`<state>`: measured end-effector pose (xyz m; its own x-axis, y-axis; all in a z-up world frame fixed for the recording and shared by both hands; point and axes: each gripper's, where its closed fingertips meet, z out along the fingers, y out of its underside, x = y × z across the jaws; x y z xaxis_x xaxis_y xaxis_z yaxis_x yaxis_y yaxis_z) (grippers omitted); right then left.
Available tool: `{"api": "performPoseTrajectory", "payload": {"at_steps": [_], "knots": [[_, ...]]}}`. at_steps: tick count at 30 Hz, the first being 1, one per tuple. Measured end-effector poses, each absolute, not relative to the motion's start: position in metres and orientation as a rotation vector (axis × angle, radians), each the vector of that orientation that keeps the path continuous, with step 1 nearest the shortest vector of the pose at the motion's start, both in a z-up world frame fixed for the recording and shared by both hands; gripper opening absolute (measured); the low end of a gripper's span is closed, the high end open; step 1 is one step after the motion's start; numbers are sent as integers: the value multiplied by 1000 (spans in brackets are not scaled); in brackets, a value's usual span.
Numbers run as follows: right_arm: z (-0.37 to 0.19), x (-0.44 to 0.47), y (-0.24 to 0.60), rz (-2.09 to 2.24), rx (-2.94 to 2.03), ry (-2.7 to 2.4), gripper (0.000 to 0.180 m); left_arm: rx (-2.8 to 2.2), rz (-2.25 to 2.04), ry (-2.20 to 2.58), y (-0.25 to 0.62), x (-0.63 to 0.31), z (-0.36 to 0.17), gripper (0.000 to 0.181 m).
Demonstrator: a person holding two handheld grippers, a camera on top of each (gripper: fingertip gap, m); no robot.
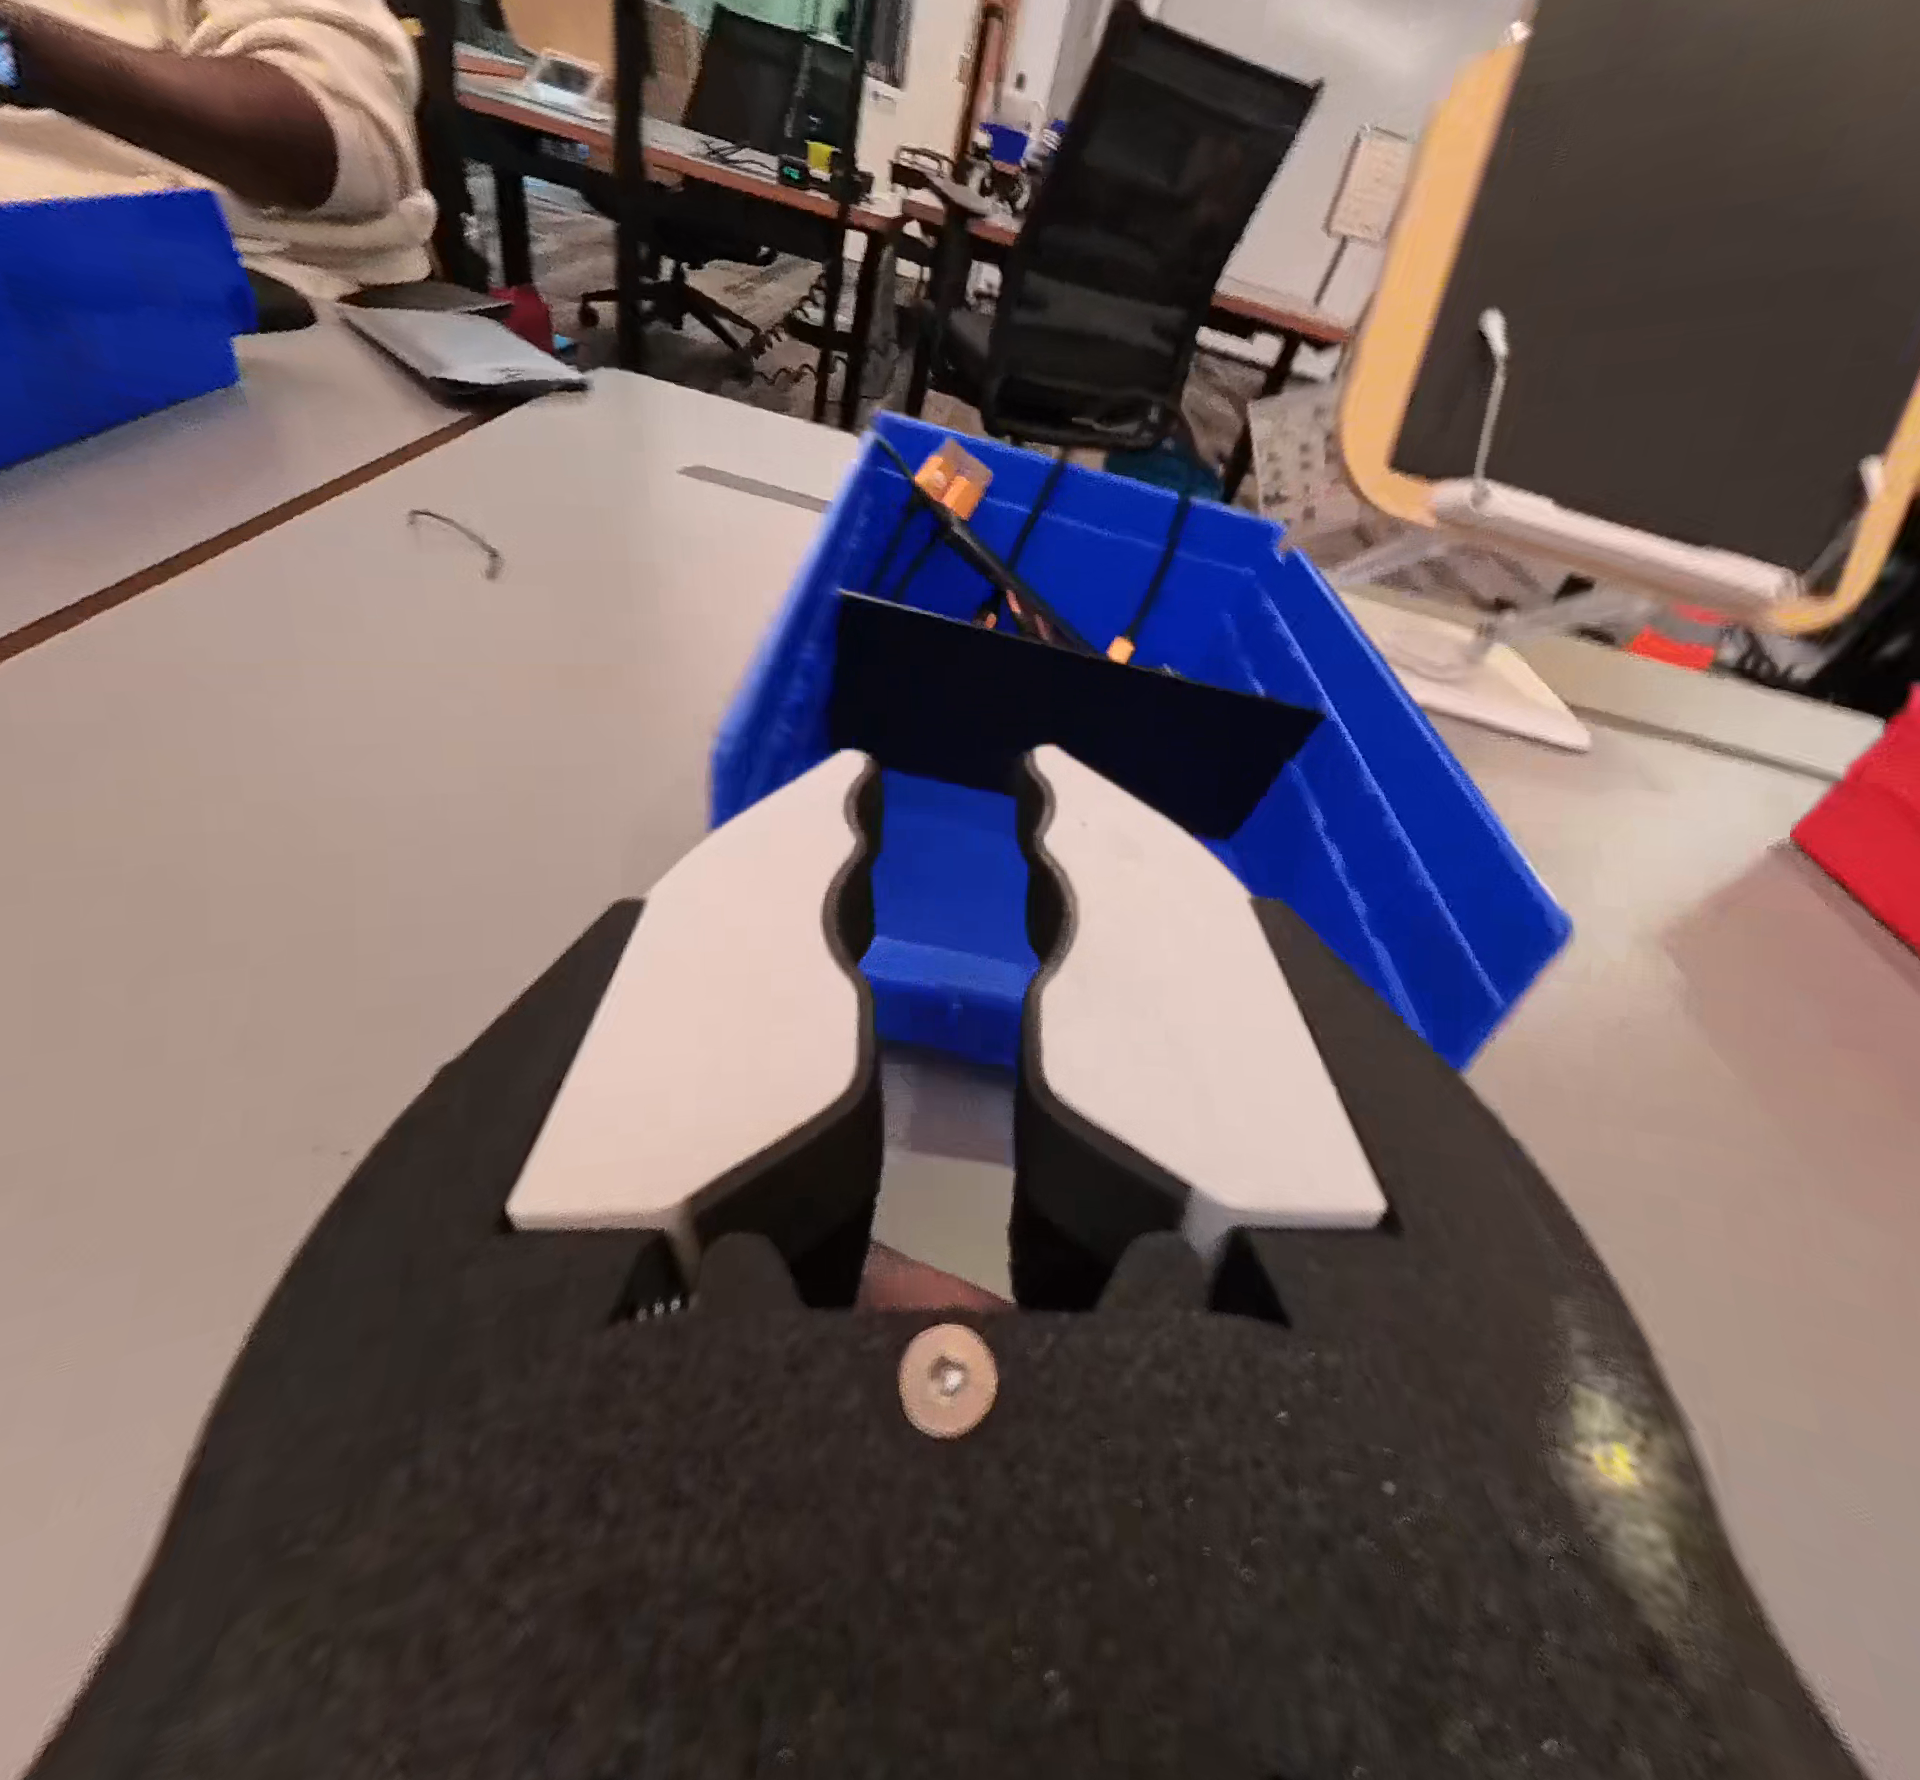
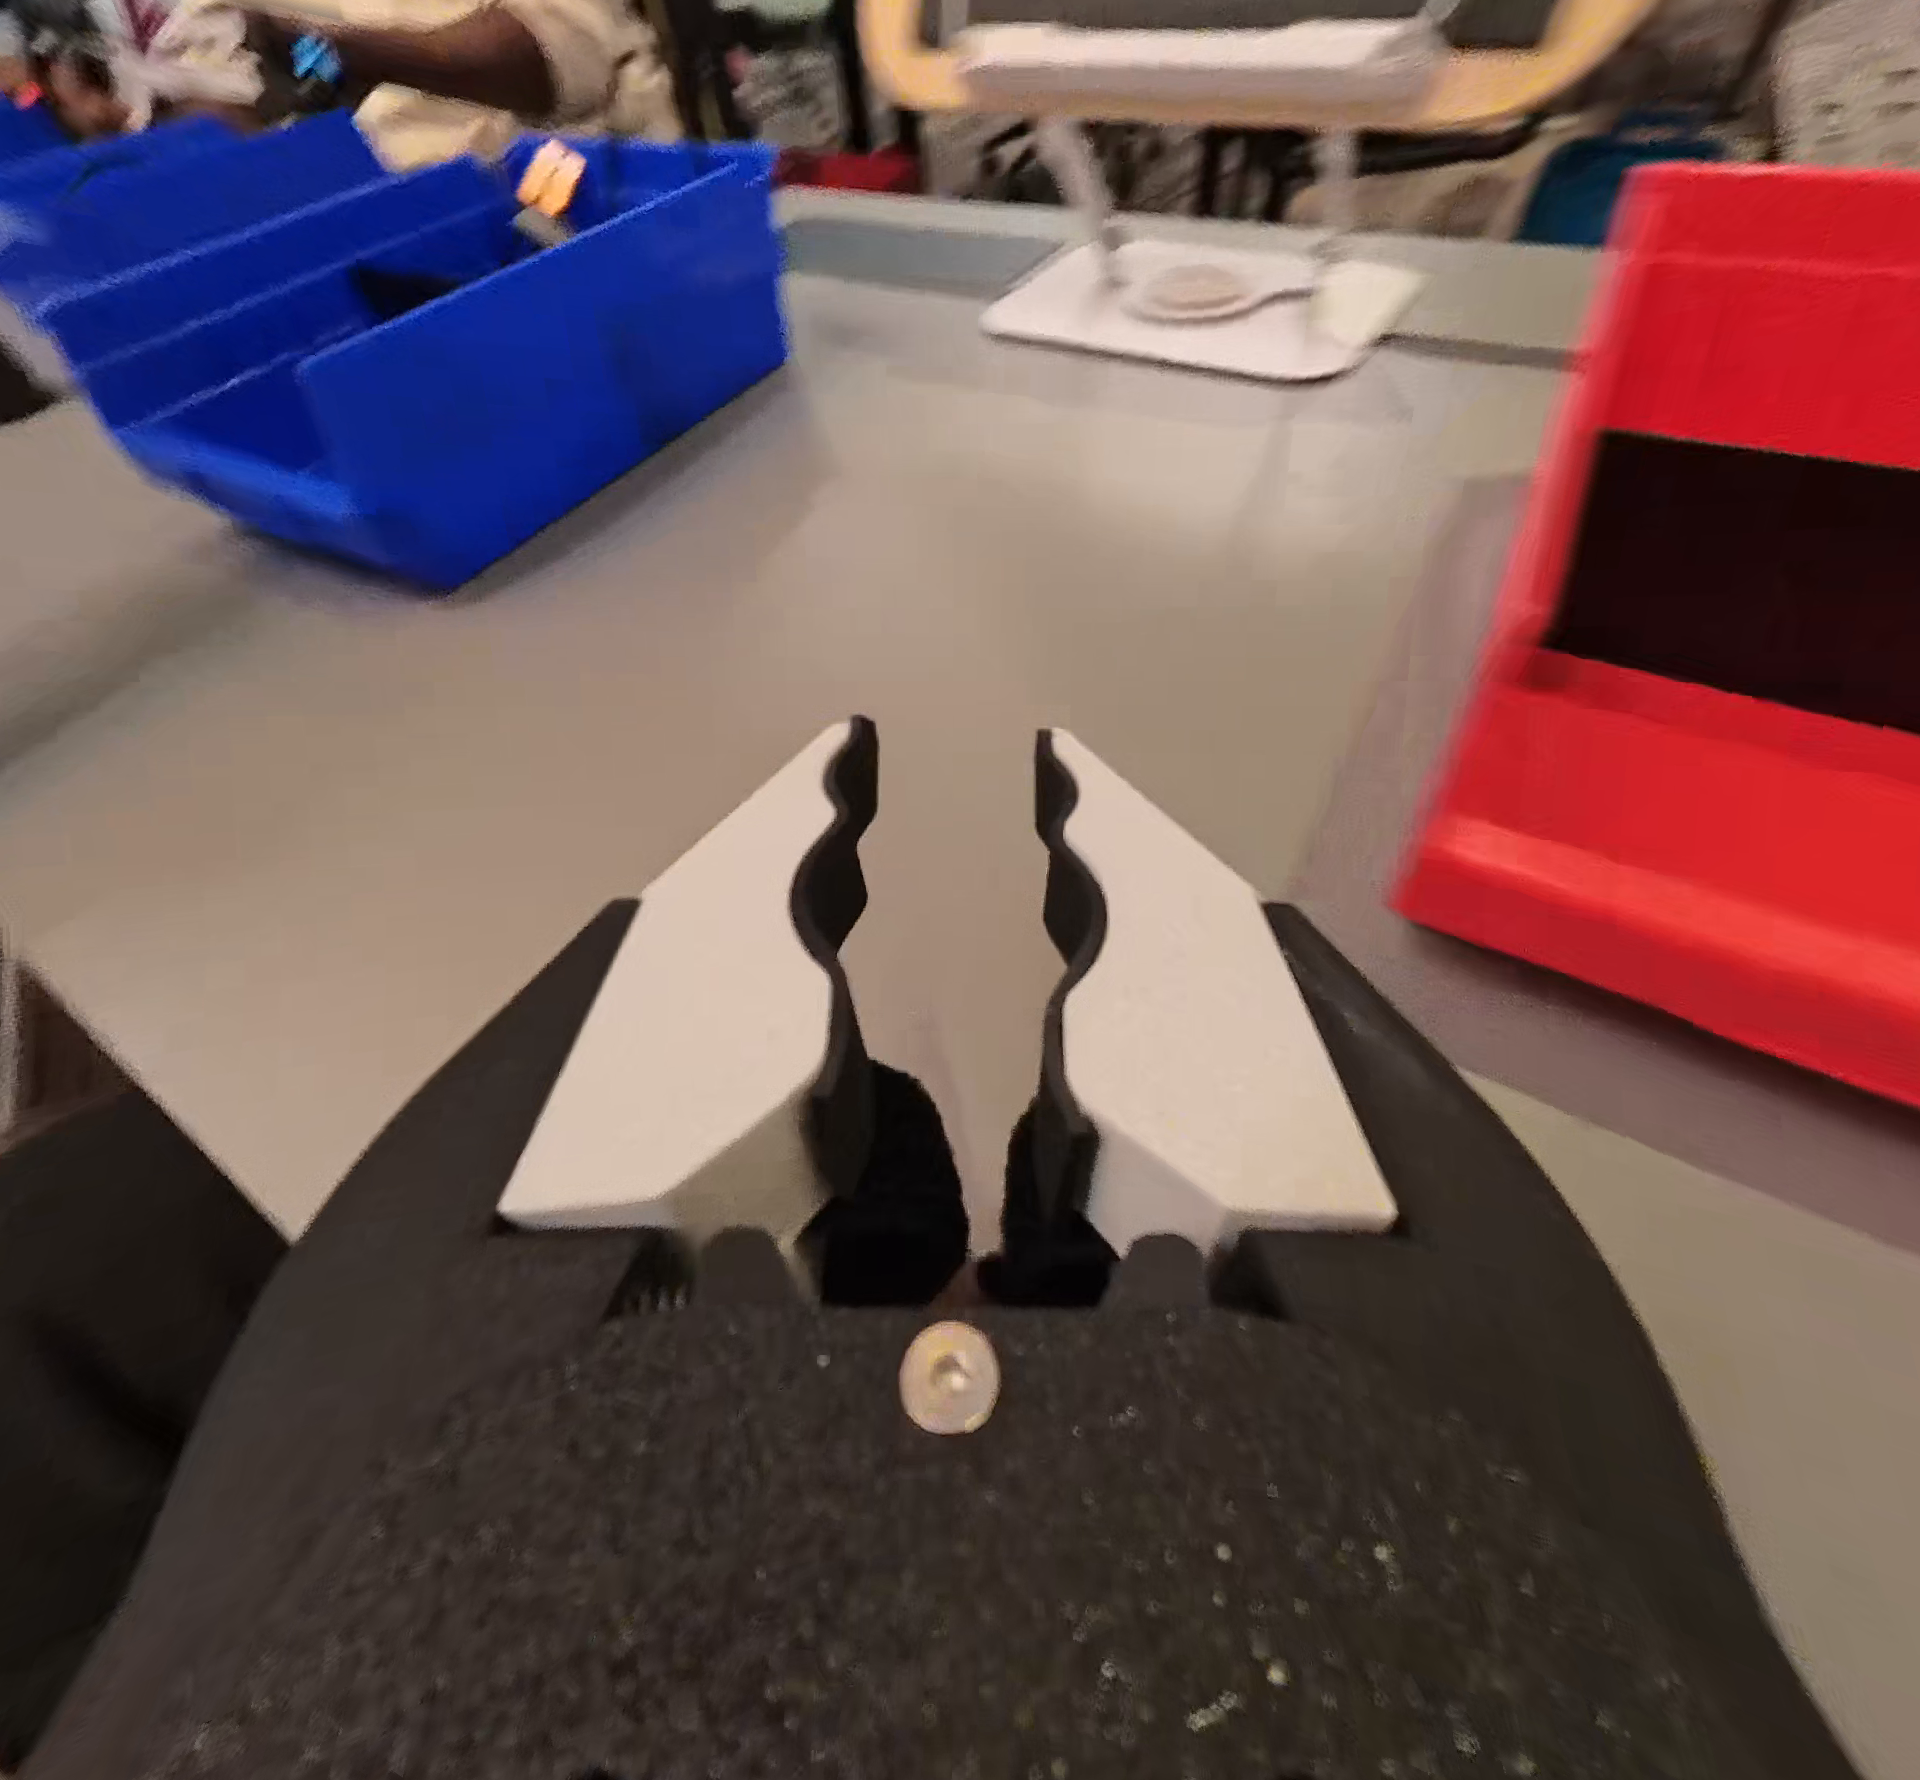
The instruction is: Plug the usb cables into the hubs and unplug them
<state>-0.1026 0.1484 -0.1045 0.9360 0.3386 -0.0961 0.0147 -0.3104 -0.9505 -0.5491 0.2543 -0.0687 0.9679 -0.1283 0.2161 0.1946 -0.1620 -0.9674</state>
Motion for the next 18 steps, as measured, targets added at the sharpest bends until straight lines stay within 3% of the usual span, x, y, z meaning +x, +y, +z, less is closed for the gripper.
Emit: {"api": "performPoseTrajectory", "payload": {"at_steps": [9, 18], "knots": [[-111, 64, 128, 154, -1778, 146, 34, -1855, -539, 306, 219, -431, -101, 23], [-125, 75, 129, 155, -1826, 189, 35, -1899, -400, 397, 239, -430, -118, 24]]}}
